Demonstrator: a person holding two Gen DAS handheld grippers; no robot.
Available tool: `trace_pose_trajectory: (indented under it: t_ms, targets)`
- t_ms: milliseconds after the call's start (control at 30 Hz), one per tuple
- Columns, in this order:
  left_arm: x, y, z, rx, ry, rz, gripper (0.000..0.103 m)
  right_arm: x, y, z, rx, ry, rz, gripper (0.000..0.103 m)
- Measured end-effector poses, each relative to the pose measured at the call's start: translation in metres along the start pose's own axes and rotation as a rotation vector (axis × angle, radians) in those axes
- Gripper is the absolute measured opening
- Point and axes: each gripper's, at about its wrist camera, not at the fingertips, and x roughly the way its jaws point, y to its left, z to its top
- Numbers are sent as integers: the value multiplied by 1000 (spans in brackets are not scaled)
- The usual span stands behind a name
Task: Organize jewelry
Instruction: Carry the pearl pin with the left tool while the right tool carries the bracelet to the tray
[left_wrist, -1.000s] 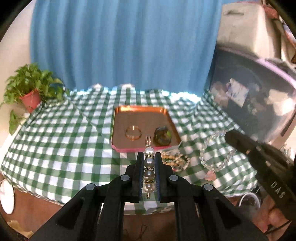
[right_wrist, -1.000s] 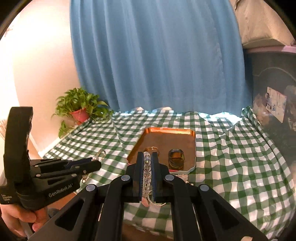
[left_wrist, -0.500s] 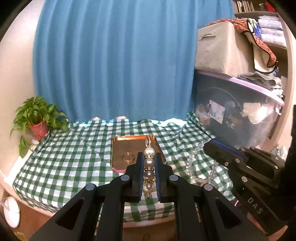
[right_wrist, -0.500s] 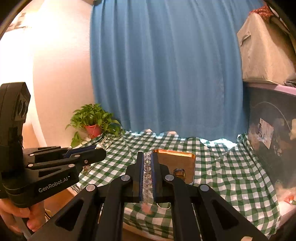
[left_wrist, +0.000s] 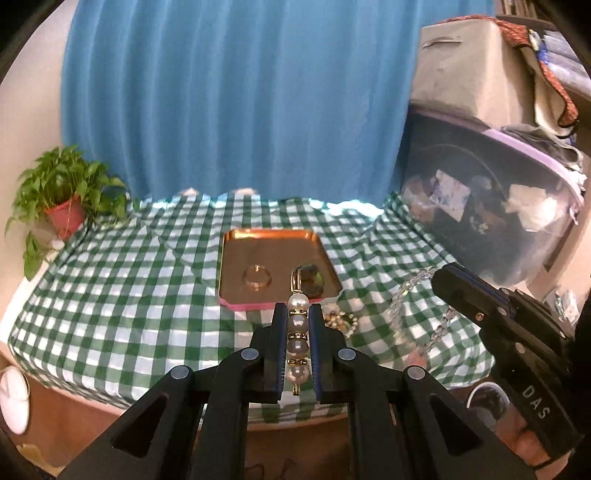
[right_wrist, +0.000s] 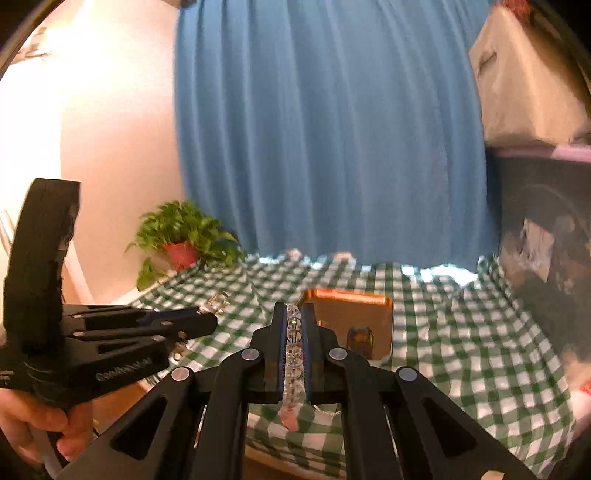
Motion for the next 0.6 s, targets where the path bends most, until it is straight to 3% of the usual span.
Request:
trace_pose_trajectory:
  t_ms: [300, 600]
  targets:
    - [69, 22, -3, -28, 89, 1, 12, 46, -45, -17, 152, -2, -40, 6]
    - [141, 34, 3, 8, 130, 7, 12, 110, -66, -33, 130, 106, -39, 6]
